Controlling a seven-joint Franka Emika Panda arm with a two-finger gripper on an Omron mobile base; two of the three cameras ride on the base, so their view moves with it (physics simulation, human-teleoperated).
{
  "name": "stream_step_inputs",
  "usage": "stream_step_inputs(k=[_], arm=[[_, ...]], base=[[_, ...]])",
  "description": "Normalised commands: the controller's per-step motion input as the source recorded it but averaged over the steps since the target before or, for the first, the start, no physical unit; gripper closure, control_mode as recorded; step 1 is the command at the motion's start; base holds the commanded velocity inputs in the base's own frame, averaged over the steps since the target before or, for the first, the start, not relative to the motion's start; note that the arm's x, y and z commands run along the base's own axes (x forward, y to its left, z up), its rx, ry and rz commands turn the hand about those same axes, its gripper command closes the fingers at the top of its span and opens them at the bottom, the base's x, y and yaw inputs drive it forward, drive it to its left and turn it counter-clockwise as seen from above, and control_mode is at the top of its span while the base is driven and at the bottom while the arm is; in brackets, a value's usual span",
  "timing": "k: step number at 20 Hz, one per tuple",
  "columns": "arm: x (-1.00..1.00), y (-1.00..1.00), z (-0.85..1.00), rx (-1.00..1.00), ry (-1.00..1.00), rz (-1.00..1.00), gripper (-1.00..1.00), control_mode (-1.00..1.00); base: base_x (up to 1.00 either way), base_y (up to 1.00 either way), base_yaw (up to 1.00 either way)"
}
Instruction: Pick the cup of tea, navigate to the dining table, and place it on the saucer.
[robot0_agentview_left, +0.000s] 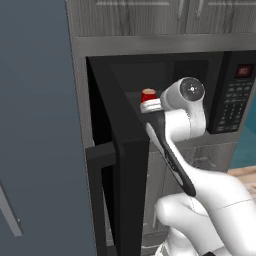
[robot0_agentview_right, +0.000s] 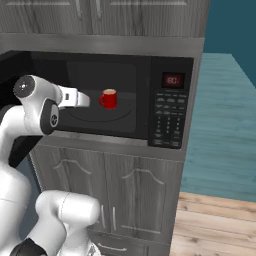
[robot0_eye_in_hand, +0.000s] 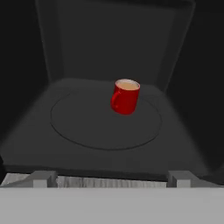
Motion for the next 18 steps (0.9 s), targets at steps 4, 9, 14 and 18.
stream_step_inputs(k=[4,9,14,18], arm=[[0.09,-0.01,-0.05,0.02,0.0,-0.13,-1.0,-1.0],[0.3,-0.02,-0.06,0.05,0.0,-0.15,-1.0,-1.0],[0.45,0.0,0.0,0.08,0.02,-0.14,-1.0,-1.0],[0.62,0.0,-0.06,0.08,0.02,-0.1,-1.0,-1.0]], base=[[0.0,0.0,0.0],[0.0,0.0,0.0],[0.0,0.0,0.0],[0.0,0.0,0.0]])
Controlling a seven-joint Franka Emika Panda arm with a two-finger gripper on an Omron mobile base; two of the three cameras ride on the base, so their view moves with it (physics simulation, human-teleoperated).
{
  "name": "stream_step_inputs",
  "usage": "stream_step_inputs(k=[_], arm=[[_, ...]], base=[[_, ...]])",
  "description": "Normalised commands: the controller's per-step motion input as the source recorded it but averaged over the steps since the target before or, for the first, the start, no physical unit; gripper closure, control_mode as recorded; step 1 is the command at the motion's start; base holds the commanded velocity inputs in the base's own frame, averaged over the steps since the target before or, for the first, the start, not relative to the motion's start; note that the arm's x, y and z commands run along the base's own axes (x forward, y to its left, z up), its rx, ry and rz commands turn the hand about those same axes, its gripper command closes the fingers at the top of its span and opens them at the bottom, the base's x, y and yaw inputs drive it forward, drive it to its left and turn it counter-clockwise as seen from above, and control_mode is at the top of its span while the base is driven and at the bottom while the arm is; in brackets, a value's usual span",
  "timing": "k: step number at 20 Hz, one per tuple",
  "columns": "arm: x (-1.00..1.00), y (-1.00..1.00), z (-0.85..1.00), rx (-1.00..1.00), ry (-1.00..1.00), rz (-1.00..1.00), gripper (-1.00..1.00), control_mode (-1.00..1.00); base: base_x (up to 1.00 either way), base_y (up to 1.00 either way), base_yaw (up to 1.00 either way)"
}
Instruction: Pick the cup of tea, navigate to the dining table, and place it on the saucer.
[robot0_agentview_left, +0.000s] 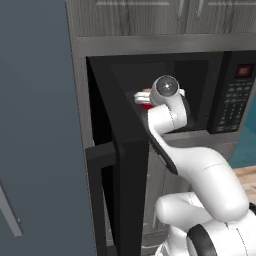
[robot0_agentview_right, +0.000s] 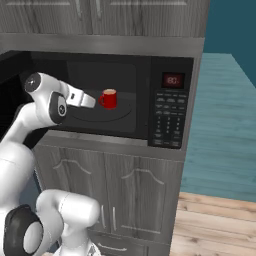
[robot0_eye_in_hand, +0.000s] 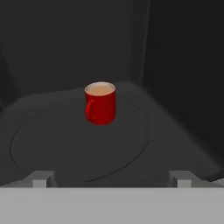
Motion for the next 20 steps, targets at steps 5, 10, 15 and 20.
stream_step_inputs(k=[5,10,15,20], arm=[[0.49,0.0,-0.18,0.08,0.05,-0.06,-1.0,-1.0],[0.28,0.0,-0.32,0.07,0.08,-0.02,-1.0,-1.0],[0.4,-0.03,-0.38,0.06,0.07,-0.01,-1.0,-1.0],[0.21,-0.09,-0.16,0.02,0.0,0.0,-1.0,-1.0]], base=[[0.0,0.0,0.0],[0.0,0.0,0.0],[0.0,0.0,0.0],[0.0,0.0,0.0]])
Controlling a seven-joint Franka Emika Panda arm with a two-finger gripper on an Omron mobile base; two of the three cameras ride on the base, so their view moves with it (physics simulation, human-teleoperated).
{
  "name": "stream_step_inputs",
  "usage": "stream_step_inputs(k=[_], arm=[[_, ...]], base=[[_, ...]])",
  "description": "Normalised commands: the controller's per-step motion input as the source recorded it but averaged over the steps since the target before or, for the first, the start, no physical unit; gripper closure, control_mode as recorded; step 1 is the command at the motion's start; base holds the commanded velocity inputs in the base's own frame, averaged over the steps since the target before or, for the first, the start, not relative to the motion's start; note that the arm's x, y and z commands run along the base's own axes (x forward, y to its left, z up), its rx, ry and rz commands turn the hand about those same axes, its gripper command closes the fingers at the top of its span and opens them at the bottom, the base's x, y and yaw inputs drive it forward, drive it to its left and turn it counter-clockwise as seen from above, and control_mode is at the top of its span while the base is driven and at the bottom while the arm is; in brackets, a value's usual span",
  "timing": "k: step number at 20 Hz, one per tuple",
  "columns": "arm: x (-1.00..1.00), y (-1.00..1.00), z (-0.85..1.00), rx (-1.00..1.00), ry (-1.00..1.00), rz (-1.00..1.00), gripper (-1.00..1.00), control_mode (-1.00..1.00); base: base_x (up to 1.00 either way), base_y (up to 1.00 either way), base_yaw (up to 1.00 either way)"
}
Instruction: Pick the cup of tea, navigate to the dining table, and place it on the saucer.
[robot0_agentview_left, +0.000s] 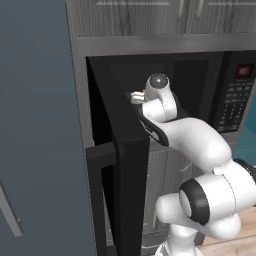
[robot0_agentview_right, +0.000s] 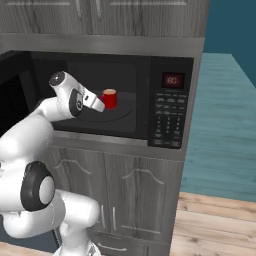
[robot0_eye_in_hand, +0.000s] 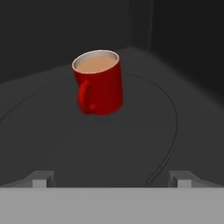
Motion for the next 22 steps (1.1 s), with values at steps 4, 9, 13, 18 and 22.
stream_step_inputs(k=[4,9,13,18,22], arm=[[0.23,0.0,-0.12,0.0,0.0,0.0,-1.0,-1.0],[0.29,0.0,0.0,0.0,0.0,0.0,-1.0,-1.0],[0.29,0.0,0.0,0.0,0.0,0.0,-1.0,-1.0],[0.34,0.0,0.05,0.0,0.0,0.0,-1.0,-1.0],[0.34,0.0,0.0,0.0,0.0,0.0,-1.0,-1.0]], base=[[0.0,0.0,0.0],[0.0,0.0,0.0],[0.0,0.0,0.0],[0.0,0.0,0.0],[0.0,0.0,0.0]])
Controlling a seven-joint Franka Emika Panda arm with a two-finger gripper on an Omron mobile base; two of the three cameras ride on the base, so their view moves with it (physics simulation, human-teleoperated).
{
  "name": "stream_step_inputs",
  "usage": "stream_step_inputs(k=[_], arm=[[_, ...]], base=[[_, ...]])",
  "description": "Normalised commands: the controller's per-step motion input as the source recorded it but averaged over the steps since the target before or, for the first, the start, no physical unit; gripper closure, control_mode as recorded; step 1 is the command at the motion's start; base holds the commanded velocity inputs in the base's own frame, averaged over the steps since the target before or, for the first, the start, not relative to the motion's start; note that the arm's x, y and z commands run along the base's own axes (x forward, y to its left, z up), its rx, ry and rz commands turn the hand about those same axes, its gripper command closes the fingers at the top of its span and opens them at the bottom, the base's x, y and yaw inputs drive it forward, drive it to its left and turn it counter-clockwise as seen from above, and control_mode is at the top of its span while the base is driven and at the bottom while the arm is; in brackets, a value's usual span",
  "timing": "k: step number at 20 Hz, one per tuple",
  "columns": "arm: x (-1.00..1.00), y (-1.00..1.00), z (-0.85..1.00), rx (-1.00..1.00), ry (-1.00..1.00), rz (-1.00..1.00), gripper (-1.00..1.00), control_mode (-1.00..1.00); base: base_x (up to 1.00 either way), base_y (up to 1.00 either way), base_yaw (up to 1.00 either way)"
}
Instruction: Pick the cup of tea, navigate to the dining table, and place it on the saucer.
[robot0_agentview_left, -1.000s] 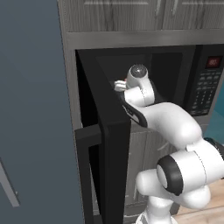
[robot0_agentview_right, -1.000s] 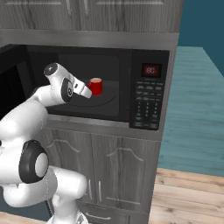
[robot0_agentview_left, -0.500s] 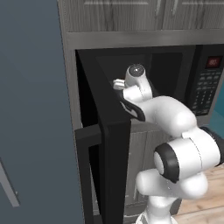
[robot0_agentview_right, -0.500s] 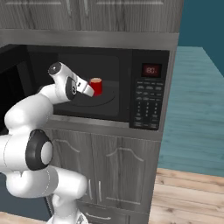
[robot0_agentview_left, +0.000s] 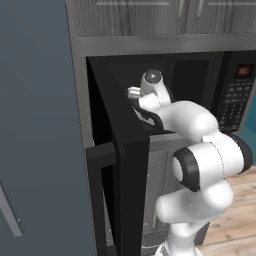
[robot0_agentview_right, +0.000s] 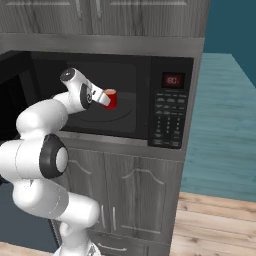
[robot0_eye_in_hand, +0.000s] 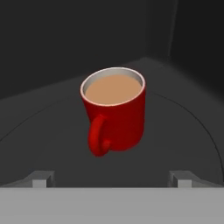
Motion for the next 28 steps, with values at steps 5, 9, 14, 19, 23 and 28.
stream_step_inputs(k=[5,9,14,19,23,28], arm=[[0.13,0.0,-0.06,0.0,0.0,0.0,-1.0,-1.0],[0.05,0.0,-0.13,0.0,0.0,0.0,-1.0,-1.0],[0.15,0.0,-0.15,0.0,0.0,0.0,-1.0,-1.0],[0.34,0.0,0.0,-0.01,0.0,0.0,-1.0,-1.0],[0.26,0.0,0.0,-0.01,0.0,0.0,-1.0,-1.0],[0.07,0.0,0.0,0.0,0.0,0.0,-1.0,-1.0]], base=[[0.0,0.0,0.0],[0.0,0.0,0.0],[0.0,0.0,0.0],[0.0,0.0,0.0],[0.0,0.0,0.0],[0.0,0.0,0.0]])
